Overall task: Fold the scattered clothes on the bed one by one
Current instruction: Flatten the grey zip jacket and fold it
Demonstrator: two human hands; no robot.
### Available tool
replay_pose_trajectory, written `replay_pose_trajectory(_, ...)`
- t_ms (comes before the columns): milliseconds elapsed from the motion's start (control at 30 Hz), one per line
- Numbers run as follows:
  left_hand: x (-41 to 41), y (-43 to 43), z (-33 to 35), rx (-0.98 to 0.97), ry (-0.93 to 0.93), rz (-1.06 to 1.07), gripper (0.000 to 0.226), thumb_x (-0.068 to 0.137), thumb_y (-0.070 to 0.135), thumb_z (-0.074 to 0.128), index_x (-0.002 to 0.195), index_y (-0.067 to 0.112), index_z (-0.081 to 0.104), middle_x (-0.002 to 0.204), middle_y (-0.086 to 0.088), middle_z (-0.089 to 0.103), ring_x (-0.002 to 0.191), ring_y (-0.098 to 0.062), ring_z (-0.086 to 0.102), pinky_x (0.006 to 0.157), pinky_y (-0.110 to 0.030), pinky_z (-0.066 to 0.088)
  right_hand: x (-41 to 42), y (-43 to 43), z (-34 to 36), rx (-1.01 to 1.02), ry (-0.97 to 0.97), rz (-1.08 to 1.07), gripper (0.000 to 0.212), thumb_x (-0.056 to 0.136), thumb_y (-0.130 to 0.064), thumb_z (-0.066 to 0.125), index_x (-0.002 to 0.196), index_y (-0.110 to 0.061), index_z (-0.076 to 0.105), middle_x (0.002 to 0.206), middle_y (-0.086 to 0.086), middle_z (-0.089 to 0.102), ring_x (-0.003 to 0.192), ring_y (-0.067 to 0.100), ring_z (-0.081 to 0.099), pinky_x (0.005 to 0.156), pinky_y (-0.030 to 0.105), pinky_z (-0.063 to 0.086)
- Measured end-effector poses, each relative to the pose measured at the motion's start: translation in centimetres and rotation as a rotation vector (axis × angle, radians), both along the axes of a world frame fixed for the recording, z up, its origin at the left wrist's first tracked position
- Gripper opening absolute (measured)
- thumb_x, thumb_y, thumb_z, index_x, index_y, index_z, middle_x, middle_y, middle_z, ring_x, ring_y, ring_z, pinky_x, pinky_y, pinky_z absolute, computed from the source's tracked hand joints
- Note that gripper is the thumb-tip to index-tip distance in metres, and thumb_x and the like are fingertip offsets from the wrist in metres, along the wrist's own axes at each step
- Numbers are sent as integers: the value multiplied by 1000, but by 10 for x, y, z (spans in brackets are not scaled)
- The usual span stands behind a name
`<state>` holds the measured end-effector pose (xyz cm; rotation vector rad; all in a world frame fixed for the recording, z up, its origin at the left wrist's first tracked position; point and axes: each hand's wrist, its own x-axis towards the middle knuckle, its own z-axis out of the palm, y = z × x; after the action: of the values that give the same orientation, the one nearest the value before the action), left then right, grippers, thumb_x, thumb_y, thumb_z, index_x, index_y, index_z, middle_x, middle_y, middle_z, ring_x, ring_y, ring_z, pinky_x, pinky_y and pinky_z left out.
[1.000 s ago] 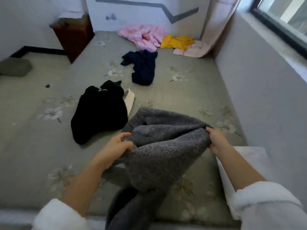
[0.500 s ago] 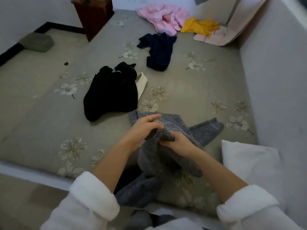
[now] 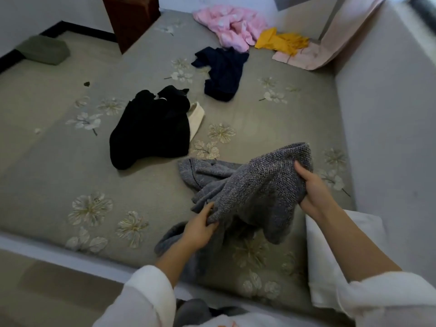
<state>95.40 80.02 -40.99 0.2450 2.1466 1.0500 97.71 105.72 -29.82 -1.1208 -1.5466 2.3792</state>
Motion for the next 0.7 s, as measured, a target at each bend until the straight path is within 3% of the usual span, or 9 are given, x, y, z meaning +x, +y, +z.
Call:
replay_pose_trajectory(100, -2, 18, 1, -12, 130, -99, 47, 98, 20, 48, 143, 28, 40, 146, 2, 45, 132, -20, 43, 107, -33, 38, 11, 27, -15, 721, -393, -12, 44, 87, 1, 56, 130, -2, 45, 130, 20, 54, 104, 29, 54, 90, 42, 46)
replay_pose_trajectory(167, 2, 25, 9, 16, 134, -215, 44, 97, 22, 48, 141, 30, 44, 141, 2, 51, 128, -20, 47, 107, -35, 39, 20, 31, -22, 1071, -377, 260, 62, 81, 5, 58, 138, -11, 42, 137, 18, 48, 121, 34, 48, 99, 45, 42)
replay_pose_trajectory(233, 15, 32, 17, 43, 74, -313, 42, 98, 25, 47, 139, 34, 46, 130, -2, 60, 115, -22, 57, 99, -37, 46, 29, 20, -39, 1222, -336, 784, 78, 78, 3, 61, 142, -31, 33, 152, 10, 32, 139, 33, 29, 109, 48, 33)
replay_pose_trajectory(300, 28, 39, 20, 60, 33, -351, 40, 96, 24, 48, 135, 36, 50, 121, -3, 65, 106, -22, 61, 95, -37, 48, 39, 2, -63, 1294, -489, 1261, 85, 79, -6, 62, 147, -39, 22, 161, 0, 3, 147, 31, 1, 113, 56, 15)
replay_pose_trajectory(367, 38, 41, 22, 80, 14, -392, 39, 93, 24, 52, 131, 35, 53, 113, 1, 66, 98, -17, 62, 90, -32, 49, 47, -9, -87, 1407, -591, 1468, 80, 84, -20, 62, 149, -37, 19, 161, -2, -9, 147, 29, -14, 114, 58, 4)
replay_pose_trajectory(467, 41, 32, 25, 70, -166, -503, 51, 90, 32, 62, 138, 32, 46, 95, 1, 60, 84, -11, 58, 76, -26, 47, 49, 0, -96, 1427, -604, 1377, 45, 89, -26, 49, 134, -25, 47, 153, 6, 32, 146, 25, 17, 112, 51, 17)
replay_pose_trajectory(533, 36, 21, 24, 39, -345, -537, 58, 90, 33, 63, 143, 29, 41, 115, -8, 62, 105, -15, 60, 90, -28, 46, 46, 8, -89, 1214, -504, 1113, 36, 90, -18, 45, 125, -20, 53, 129, 8, 58, 122, 29, 50, 100, 39, 36)
replay_pose_trajectory(600, 28, 11, 15, -19, -432, -503, 50, 93, 29, 58, 141, 23, 46, 130, -2, 56, 115, -12, 54, 98, -23, 42, 42, 14, -77, 1071, -364, 901, 26, 91, -4, 45, 110, -18, 57, 107, 9, 65, 101, 31, 59, 85, 37, 44)
replay_pose_trajectory(700, 17, 7, 1, -51, -430, -179, 20, 95, 18, 51, 108, 10, 64, 93, -3, 61, 82, -11, 56, 71, -18, 45, 33, 25, -54, 914, -258, 681, 25, 92, 2, 43, 87, -18, 58, 86, 12, 62, 85, 37, 57, 76, 41, 46)
